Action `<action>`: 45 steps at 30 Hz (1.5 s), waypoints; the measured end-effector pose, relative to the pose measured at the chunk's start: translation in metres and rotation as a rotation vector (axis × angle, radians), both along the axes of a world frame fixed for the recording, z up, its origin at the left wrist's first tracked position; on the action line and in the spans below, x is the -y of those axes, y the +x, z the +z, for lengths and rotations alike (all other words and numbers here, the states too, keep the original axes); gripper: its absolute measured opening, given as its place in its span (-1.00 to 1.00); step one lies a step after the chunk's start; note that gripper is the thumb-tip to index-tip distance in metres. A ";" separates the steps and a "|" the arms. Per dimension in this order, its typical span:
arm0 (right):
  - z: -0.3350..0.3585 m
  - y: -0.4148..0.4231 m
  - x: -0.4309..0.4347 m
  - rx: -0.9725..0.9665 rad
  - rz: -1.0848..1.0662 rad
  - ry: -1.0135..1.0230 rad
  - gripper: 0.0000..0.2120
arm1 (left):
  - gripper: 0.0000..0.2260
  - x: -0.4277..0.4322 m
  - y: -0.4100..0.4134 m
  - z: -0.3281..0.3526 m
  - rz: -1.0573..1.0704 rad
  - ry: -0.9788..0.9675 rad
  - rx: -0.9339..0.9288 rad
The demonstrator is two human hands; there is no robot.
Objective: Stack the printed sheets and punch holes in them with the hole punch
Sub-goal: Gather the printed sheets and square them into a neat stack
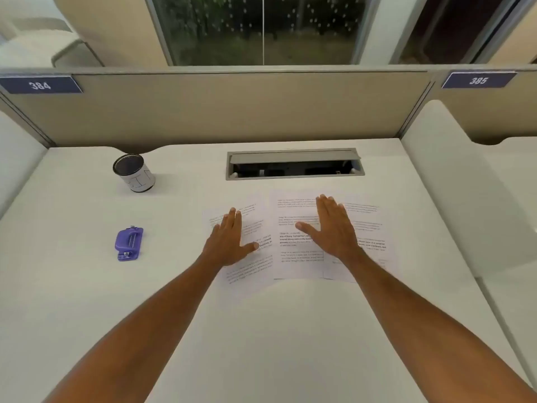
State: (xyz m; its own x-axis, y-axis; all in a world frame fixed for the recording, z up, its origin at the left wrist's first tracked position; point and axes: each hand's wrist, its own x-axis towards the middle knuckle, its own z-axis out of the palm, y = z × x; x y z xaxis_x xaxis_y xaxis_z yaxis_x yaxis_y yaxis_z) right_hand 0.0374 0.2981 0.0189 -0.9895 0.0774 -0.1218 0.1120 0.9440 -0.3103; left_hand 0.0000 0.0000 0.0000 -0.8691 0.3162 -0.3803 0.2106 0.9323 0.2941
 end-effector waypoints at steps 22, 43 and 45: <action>-0.049 0.015 -0.002 0.133 0.064 -0.017 0.04 | -0.40 -0.002 0.004 -0.023 0.088 0.180 -0.086; -0.051 0.002 -0.025 0.174 -0.195 -0.056 0.07 | -0.44 -0.009 0.005 -0.027 0.130 -0.073 -0.129; -0.052 -0.001 -0.014 0.168 -0.178 -0.047 0.07 | -0.44 -0.018 0.004 -0.024 0.143 -0.081 -0.107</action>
